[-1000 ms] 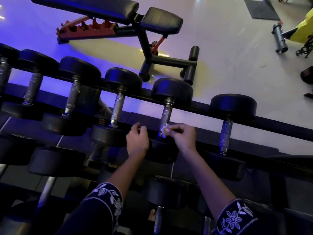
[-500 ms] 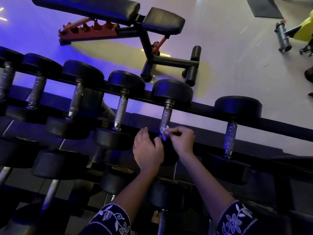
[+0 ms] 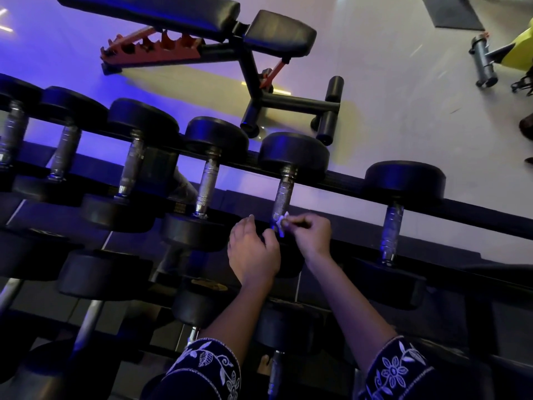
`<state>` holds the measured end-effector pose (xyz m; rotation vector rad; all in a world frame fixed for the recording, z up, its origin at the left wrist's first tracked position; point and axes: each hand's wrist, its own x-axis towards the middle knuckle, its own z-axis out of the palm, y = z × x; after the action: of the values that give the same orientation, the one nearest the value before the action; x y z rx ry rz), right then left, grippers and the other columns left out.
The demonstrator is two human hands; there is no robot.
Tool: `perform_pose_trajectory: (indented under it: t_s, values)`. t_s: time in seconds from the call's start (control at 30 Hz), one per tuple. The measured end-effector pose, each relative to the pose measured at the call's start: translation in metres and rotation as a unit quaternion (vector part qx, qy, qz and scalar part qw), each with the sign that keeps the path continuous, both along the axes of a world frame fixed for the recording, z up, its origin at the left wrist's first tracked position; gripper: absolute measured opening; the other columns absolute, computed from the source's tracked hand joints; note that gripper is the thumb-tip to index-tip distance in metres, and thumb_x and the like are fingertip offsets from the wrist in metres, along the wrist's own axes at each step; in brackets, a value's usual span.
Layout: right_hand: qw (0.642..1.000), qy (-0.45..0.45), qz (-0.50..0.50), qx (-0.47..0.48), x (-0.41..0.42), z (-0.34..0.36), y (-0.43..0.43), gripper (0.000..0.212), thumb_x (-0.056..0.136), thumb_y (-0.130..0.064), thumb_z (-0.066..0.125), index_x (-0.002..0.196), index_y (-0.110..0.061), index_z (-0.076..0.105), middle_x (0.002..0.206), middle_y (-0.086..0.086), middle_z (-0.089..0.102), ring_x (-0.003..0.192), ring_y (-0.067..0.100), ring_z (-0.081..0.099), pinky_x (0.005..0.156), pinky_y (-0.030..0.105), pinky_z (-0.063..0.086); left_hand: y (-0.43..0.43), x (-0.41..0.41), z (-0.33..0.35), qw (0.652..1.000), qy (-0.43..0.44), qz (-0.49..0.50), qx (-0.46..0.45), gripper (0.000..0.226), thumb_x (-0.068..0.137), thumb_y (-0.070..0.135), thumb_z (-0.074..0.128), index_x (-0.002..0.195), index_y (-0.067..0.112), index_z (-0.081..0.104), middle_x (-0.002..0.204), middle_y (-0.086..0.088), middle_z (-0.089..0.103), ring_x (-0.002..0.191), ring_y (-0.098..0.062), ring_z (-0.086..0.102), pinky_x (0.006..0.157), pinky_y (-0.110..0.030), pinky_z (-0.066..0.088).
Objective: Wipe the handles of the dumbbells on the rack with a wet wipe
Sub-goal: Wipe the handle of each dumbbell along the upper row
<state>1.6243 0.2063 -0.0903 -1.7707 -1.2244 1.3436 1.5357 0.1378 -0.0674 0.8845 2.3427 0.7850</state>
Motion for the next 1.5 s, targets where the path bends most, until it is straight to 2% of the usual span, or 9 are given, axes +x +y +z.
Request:
perform_pose_trajectory:
  t_s: [0.2,0.33,0.47,0.63,0.83,0.93,1.13,1.3,1.5]
  values:
    - [0.99,0.105,-0.093,0.016,-0.017,0.027,0.043,0.014,0.072,0.003,0.076,0.07,-0.01,0.072,0.07,0.006,0.072,0.068,0.017,0.07,0.078,0.044,0.059,-0.001,0.001,0.0,1.0,0.001,0.001,-0.001,0.066,0.079,0.04,0.034,0.138,0.014,0.053,0.141,-0.005,0.051,0.135,-0.021,0.041,0.106,-0.046,0.039]
    - [0.997,0.025,-0.055,0.037,-0.014,0.025,0.029,0.015,0.069,-0.003,0.08,0.071,-0.016,0.073,0.071,0.0,0.072,0.07,0.012,0.069,0.077,0.033,0.058,-0.001,0.001,0.003,1.0,0.001,0.004,-0.001,0.064,0.079,0.039,0.035,0.133,0.015,0.057,0.138,-0.004,0.053,0.131,-0.021,0.043,0.105,-0.045,0.04]
    - [0.997,-0.05,0.01,0.06,-0.007,0.021,-0.007,0.013,0.069,-0.005,0.081,0.074,-0.015,0.075,0.073,0.001,0.072,0.067,0.004,0.064,0.067,0.006,0.046,0.0,0.0,0.005,1.0,-0.006,0.005,-0.005,0.064,0.078,0.04,0.034,0.132,0.016,0.058,0.138,-0.004,0.052,0.131,-0.022,0.043,0.105,-0.044,0.039]
    - [0.993,0.059,-0.106,0.016,-0.02,0.027,0.039,0.01,0.068,-0.004,0.081,0.074,-0.009,0.075,0.073,0.006,0.073,0.073,0.019,0.072,0.075,0.039,0.06,-0.002,0.001,0.005,1.0,-0.011,0.005,-0.002,0.063,0.079,0.04,0.034,0.133,0.016,0.058,0.139,-0.004,0.052,0.131,-0.022,0.043,0.104,-0.047,0.041]
    - [0.997,-0.036,-0.034,0.056,-0.017,0.03,0.014,0.01,0.071,-0.009,0.08,0.08,-0.01,0.075,0.073,-0.004,0.07,0.069,0.003,0.064,0.062,0.004,0.046,-0.002,0.0,0.001,1.0,-0.009,0.002,-0.012,0.046,0.09,0.029,0.049,0.134,0.015,0.057,0.141,-0.005,0.05,0.132,-0.023,0.042,0.105,-0.048,0.039]
    - [0.997,-0.05,-0.006,0.061,-0.014,0.027,0.0,0.011,0.07,-0.012,0.081,0.08,-0.012,0.076,0.074,-0.004,0.071,0.072,0.005,0.066,0.068,0.012,0.049,-0.001,0.0,0.001,1.0,-0.007,0.003,-0.01,0.045,0.09,0.027,0.051,0.133,0.014,0.057,0.139,-0.006,0.052,0.131,-0.024,0.043,0.103,-0.048,0.041]
    - [0.976,-0.049,-0.17,0.123,-0.044,0.037,0.056,0.009,0.07,-0.008,0.078,0.079,-0.009,0.076,0.073,0.003,0.071,0.07,0.015,0.065,0.069,0.019,0.051,-0.002,0.001,0.002,1.0,-0.004,0.009,-0.003,0.046,0.09,0.03,0.048,0.133,0.016,0.057,0.138,-0.005,0.052,0.13,-0.022,0.044,0.103,-0.047,0.041]
    - [0.953,-0.162,-0.039,0.251,-0.046,0.03,0.03,0.007,0.073,-0.001,0.071,0.076,-0.006,0.074,0.078,0.007,0.064,0.068,0.013,0.052,0.061,0.011,0.028,-0.002,-0.001,0.001,1.0,-0.004,0.008,-0.002,0.045,0.089,0.028,0.05,0.132,0.015,0.058,0.137,-0.005,0.053,0.129,-0.023,0.045,0.102,-0.047,0.042]
    - [0.974,-0.015,-0.217,0.059,-0.043,0.034,0.053,0.002,0.077,-0.009,0.073,0.079,-0.01,0.073,0.079,0.007,0.072,0.075,0.018,0.065,0.076,0.026,0.051,-0.001,0.001,0.002,1.0,-0.002,0.013,0.004,0.045,0.089,0.028,0.051,0.131,0.016,0.059,0.134,-0.005,0.055,0.125,-0.022,0.048,0.1,-0.048,0.043]
